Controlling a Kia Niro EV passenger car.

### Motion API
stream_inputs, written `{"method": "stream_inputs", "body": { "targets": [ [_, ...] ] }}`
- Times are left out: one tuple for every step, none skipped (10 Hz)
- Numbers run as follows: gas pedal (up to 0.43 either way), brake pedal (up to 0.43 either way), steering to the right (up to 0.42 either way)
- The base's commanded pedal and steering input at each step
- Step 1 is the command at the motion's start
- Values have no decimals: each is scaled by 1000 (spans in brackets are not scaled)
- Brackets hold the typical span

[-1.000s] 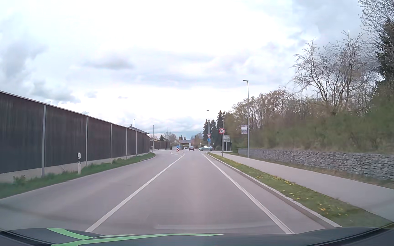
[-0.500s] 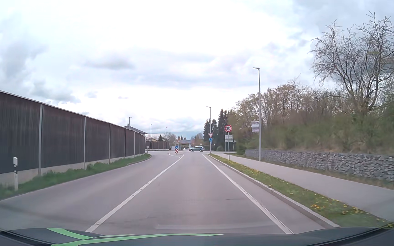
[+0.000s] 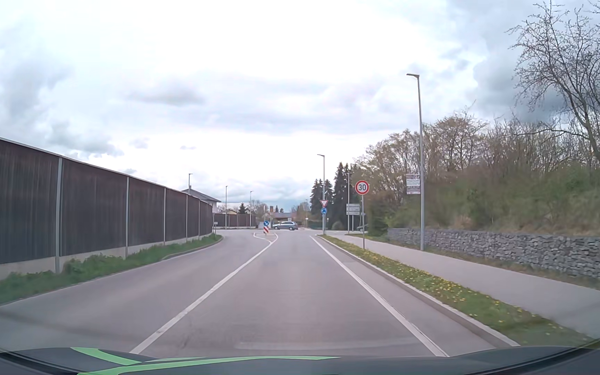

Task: Follow the waypoints while adhering to traffic rules and regulations

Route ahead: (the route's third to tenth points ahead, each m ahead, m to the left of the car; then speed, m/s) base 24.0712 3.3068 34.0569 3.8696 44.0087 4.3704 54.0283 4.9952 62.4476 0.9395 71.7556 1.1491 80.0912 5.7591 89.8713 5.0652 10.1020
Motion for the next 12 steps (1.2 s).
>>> {"method": "stream_inputs", "body": {
  "targets": [
    [0, 0, 0],
    [0, 0, 0],
    [0, 0, 0],
    [0, 0, 0],
    [0, 0, 0],
    [0, 0, 0],
    [0, 0, 0],
    [0, 0, 0],
    [0, 0, 0],
    [0, 0, 0],
    [0, 0, 0],
    [0, 0, 0]
  ]
}}
